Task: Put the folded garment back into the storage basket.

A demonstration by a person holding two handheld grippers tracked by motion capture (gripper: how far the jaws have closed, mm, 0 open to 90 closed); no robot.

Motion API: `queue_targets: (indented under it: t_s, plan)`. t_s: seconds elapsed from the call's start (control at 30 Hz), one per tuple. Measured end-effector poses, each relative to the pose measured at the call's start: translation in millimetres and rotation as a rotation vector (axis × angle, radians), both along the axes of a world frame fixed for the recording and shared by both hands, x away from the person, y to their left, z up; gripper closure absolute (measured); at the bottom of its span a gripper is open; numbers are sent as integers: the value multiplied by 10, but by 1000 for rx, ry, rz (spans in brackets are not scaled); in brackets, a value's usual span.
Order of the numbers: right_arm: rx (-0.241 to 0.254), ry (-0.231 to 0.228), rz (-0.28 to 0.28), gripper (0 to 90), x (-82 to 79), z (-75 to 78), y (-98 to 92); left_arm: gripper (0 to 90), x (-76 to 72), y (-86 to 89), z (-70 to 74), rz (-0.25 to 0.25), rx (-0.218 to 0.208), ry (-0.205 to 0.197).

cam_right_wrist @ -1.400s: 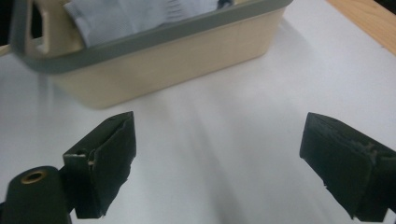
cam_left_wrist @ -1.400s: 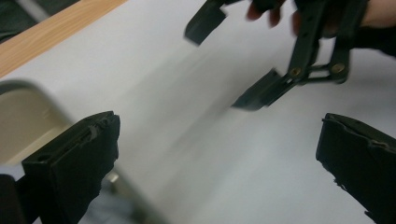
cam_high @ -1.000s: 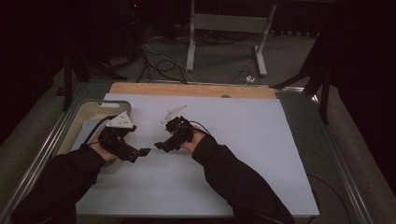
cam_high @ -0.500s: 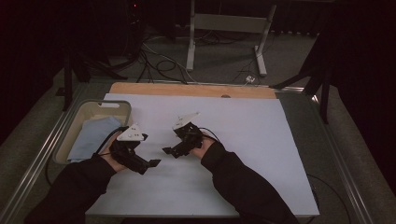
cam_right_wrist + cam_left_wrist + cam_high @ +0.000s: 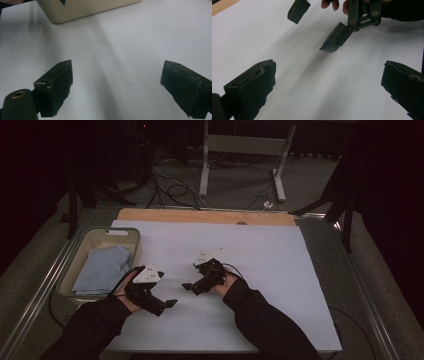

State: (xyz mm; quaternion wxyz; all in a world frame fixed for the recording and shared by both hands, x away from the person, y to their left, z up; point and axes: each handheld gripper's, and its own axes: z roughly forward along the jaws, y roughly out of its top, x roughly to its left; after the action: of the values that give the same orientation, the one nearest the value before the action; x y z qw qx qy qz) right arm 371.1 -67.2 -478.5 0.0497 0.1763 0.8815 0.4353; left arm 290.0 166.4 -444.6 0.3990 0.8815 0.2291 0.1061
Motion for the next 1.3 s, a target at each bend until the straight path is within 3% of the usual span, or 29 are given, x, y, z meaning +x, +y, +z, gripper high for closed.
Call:
queue_targets:
  t_s: [0.17, 0.63, 1.3]
  plan:
    - [9, 8, -2, 107, -30, -55, -72, 2, -57, -6, -65, -20, 4, -5]
    - [16, -3, -7, 103, -116, -109, -291, 3, -137, 33, -167, -17, 9, -2]
    - [25, 0, -24, 102, -323, -220, -816, 3, -243, 170, -326, -9, 8, -4]
